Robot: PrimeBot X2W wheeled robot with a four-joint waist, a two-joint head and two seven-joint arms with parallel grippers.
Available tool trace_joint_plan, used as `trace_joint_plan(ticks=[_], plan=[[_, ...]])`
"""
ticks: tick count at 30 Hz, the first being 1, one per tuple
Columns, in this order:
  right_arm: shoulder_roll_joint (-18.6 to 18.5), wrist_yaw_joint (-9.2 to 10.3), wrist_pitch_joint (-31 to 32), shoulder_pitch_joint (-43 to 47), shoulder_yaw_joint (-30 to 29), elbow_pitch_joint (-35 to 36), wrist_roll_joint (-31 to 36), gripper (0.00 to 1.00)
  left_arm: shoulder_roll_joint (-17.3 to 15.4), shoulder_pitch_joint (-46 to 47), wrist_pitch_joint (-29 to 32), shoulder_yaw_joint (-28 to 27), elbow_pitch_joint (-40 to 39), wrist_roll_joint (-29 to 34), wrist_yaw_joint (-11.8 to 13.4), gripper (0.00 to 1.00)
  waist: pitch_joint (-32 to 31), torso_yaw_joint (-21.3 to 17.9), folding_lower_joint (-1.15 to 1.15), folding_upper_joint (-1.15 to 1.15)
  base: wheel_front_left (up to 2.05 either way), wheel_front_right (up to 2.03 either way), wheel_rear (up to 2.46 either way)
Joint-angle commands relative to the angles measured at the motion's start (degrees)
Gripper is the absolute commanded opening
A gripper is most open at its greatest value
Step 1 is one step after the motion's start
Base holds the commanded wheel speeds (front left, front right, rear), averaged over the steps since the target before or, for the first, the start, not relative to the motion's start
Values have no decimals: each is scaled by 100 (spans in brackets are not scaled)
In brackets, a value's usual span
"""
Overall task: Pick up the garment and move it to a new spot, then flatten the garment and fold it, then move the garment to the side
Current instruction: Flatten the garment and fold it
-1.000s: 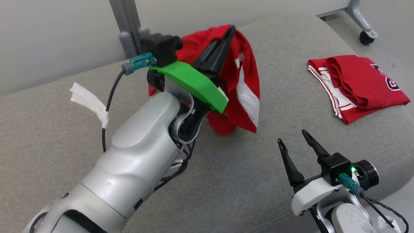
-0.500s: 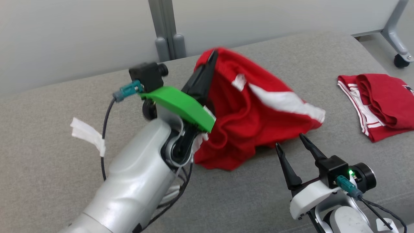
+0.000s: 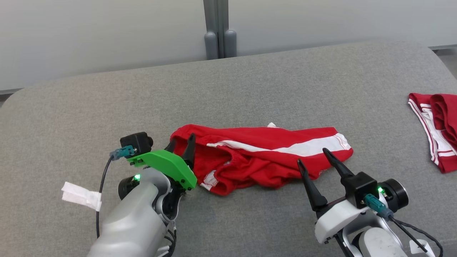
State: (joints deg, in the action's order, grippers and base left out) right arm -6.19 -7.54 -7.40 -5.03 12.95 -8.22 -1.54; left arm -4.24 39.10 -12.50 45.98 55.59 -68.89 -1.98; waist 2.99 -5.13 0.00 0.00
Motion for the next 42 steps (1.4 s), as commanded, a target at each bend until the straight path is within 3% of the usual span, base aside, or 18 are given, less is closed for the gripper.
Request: trace_joint_plan(ticks=[1,5,8,15,24,25,26,27,28,29,36,42], plan=[[-19,11,-20,-12,6,-21,-37,100,30,64,178,-64,7,-178,-64,100,-49,36,0,0,0,0,0],[-18,11,-26,78,-25,-50,-42,100,119,-99,1148,67,-288,-593,-233,100,-137,75,0,0,0,0,0],[-1,11,-22,95,-18,-50,-49,100,107,-99,1505,207,-650,-732,-244,100,-165,51,0,0,0,0,0],[17,11,-23,-64,129,-20,-79,100,114,155,1556,630,-723,-631,445,100,-59,-362,0,0,0,0,0],[66,11,-103,-135,16,-36,-39,100,107,410,2060,836,-171,-768,862,100,179,-806,0,0,0,0,0],[65,11,-124,-128,-12,-40,-38,100,82,447,2093,829,-119,-768,877,96,191,-811,0,0,0,0,0],[67,11,-135,-126,-28,-44,-35,100,58,459,2102,811,-80,-785,867,80,199,-809,0,0,0,0,0],[71,11,-140,-119,-52,-48,-29,100,23,463,2118,806,-62,-794,814,45,207,-796,0,0,0,0,0],[73,11,-149,-106,-84,-49,-24,100,5,463,2101,775,-81,-828,751,35,211,-771,0,0,0,0,0],[78,11,-148,-87,-122,-55,-14,100,-16,454,2069,743,-128,-855,665,0,205,-737,0,0,0,0,0],[88,11,-148,-14,-150,-48,15,100,-286,190,1693,816,-732,-657,254,0,96,-332,0,0,0,0,0],[99,11,-128,59,-156,-34,13,100,-864,-562,1478,1055,-1932,-417,377,0,-34,-45,0,0,0,0,0]])
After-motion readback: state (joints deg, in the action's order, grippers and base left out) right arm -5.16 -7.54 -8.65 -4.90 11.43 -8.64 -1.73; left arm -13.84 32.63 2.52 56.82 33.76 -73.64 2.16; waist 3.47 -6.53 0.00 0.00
